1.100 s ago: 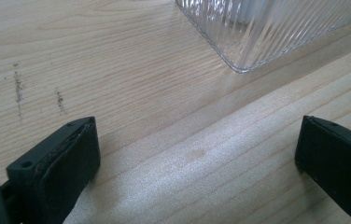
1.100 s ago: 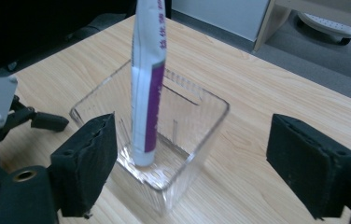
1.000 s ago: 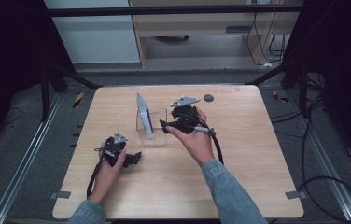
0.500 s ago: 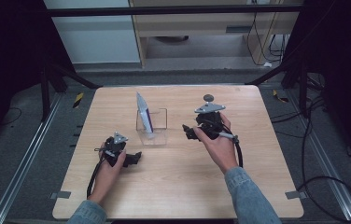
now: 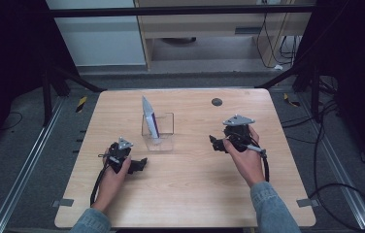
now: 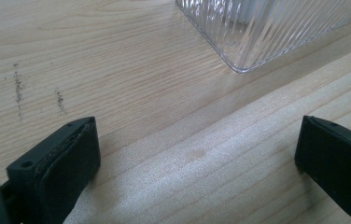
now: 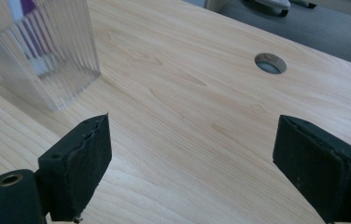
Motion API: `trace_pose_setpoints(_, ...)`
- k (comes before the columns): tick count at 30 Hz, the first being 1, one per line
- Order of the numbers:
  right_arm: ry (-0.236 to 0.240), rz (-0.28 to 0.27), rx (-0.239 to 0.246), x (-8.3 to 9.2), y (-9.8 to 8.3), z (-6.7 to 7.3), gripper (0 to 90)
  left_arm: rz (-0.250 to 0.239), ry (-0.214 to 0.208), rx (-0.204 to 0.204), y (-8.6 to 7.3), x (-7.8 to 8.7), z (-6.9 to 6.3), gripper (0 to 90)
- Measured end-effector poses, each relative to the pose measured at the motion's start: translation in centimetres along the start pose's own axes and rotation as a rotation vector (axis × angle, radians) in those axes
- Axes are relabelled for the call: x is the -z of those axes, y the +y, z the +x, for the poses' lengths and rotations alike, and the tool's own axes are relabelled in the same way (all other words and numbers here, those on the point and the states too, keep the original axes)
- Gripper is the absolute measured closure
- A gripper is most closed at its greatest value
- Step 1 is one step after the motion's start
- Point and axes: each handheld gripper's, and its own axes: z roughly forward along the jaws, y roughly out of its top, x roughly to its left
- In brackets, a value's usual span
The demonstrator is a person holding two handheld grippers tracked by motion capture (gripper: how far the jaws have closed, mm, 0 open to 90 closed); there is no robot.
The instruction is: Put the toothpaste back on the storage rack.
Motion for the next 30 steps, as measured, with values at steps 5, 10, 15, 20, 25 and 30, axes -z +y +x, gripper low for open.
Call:
trace_pose_setpoints(5,-0.017,0.027,-0.014,0.0,-1.5,-0.8,12.0,-0.001,0.000,0.001,0.0,0.0,0.0,0.0)
trace_pose_setpoints(10,-0.042,0.034,-0.033,0.0,-3.1,-1.5,13.5,-0.001,0.000,0.001,0.0,0.0,0.0,0.0)
trace_pose_setpoints(15,-0.044,0.068,-0.045,-0.4,-4.7,-2.0,13.2,0.000,0.000,0.000,0.0,0.0,0.0,0.0)
trace_pose_setpoints(20,-0.043,0.090,-0.078,-0.6,-5.8,-2.9,13.2,0.000,0.000,0.000,0.0,0.0,0.0,0.0)
trace_pose_setpoints(25,-0.070,0.130,-0.100,-0.9,-6.7,-4.4,13.2,0.000,0.000,0.000,0.0,0.0,0.0,0.0)
trace_pose_setpoints(30,-0.094,0.142,-0.152,-1.0,-7.4,-6.1,13.1,0.000,0.000,0.000,0.0,0.0,0.0,0.0)
